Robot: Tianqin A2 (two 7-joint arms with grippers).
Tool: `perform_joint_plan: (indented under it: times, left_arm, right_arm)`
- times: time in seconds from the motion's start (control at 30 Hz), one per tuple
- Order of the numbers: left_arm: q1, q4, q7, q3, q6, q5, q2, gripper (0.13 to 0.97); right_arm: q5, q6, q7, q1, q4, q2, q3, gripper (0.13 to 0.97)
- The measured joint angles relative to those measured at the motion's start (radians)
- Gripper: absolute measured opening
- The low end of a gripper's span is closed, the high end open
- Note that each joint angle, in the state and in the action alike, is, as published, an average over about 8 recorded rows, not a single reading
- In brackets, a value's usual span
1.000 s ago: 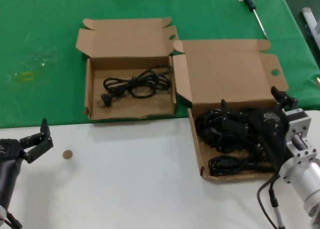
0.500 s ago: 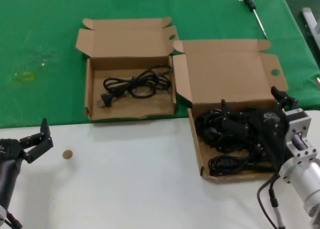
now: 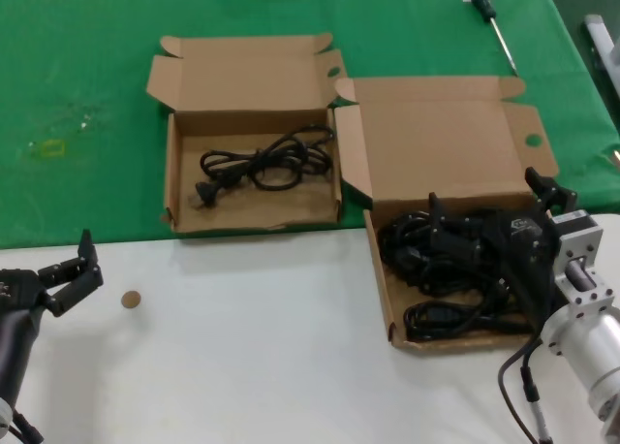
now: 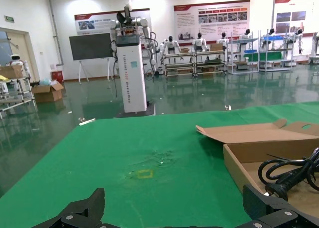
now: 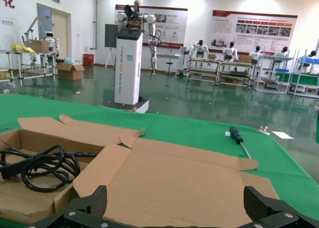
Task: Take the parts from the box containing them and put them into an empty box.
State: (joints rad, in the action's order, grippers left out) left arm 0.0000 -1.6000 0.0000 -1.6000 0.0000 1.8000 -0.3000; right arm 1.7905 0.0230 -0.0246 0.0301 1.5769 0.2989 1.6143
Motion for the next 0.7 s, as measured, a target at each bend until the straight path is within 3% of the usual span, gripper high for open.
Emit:
perform_joint_plan:
  times: [0.7]
  left_arm:
    - [0.000, 0.000, 0.000, 0.000, 0.000, 0.000, 0.000, 0.966]
  right_arm:
    - [0.000, 0.000, 0.000, 0.000, 0.000, 0.000, 0.000, 0.966]
